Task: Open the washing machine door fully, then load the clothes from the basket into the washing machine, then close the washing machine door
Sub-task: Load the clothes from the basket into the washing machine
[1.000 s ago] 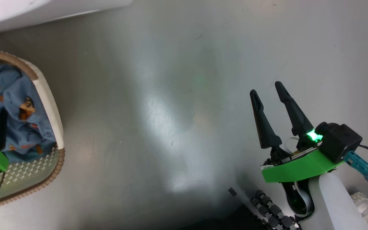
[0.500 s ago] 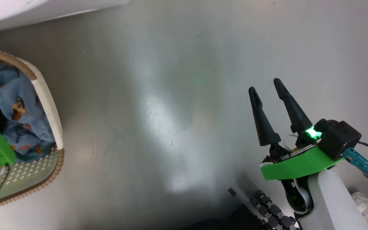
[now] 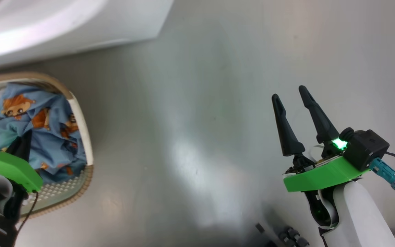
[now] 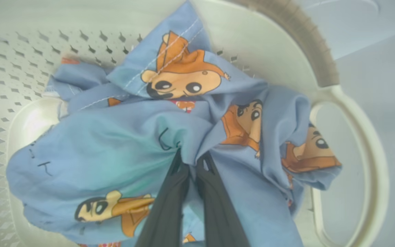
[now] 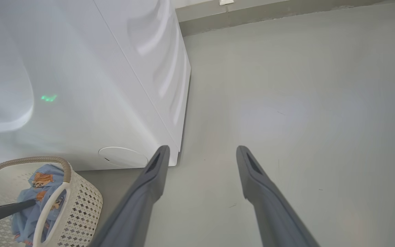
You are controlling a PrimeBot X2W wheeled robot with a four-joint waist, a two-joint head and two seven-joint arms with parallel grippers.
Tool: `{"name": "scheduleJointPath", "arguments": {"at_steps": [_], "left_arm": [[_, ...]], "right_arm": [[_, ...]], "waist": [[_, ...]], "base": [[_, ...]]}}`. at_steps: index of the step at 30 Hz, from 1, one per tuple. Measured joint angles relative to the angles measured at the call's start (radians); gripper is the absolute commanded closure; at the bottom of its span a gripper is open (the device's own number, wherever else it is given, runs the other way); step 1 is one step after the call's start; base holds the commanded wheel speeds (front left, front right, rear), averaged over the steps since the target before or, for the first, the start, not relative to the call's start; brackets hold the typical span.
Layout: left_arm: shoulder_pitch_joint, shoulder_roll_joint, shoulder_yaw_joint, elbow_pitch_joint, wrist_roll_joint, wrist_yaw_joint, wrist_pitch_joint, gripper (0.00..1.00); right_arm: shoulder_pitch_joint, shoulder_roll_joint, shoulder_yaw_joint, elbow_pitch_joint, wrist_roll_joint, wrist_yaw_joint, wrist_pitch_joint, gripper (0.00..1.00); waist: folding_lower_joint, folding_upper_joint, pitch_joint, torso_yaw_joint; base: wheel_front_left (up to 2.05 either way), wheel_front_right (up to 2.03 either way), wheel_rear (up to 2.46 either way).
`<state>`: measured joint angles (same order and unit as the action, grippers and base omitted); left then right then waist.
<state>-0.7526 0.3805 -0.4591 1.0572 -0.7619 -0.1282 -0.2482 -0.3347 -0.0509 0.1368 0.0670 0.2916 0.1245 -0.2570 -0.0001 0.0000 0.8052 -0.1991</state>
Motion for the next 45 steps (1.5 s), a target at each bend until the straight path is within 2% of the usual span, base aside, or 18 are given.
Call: {"name": "scheduleJointPath", "arguments": {"at_steps": [4, 17, 23, 36, 45], "left_arm": [[0.079, -0.013, 0.077, -0.107, 0.031, 0.001, -0.001, 1.0], [0.353, -0.137, 0.327, -0.356, 0.221, 0.009, -0.007, 1.0], [0.444, -0.186, 0.405, -0.453, 0.3, 0.007, -0.007, 1.0], [0.582, -0.259, 0.506, -0.688, 0.433, 0.0, -0.007, 1.0], [0.658, -0.289, 0.523, -0.825, 0.485, 0.0, -0.007, 1.0]], "right_arm": [[0.002, -0.001, -0.018, 0.016, -0.011, 0.0, 0.0, 0.0], [0.053, -0.001, -0.034, 0.061, -0.053, 0.0, 0.0, 0.0], [0.101, -0.001, -0.049, 0.077, -0.061, 0.0, 0.0, 0.0], [0.159, -0.001, -0.046, 0.098, -0.062, 0.0, 0.0, 0.0], [0.209, -0.001, -0.056, 0.105, -0.067, 0.0, 0.0, 0.0]], "waist": [[0.0, 0.0, -0.059, 0.019], [-0.0001, 0.0, -0.274, 0.094], [0.0, 0.0, -0.359, 0.124], [0.0, 0.0, -0.52, 0.17], [0.0, 0.0, -0.612, 0.195]], "base": [[0.0, 0.0, 0.0], [0.0, 0.0, 0.0], [0.0, 0.0, 0.0], [0.0, 0.0, 0.0], [0.0, 0.0, 0.0]]}}
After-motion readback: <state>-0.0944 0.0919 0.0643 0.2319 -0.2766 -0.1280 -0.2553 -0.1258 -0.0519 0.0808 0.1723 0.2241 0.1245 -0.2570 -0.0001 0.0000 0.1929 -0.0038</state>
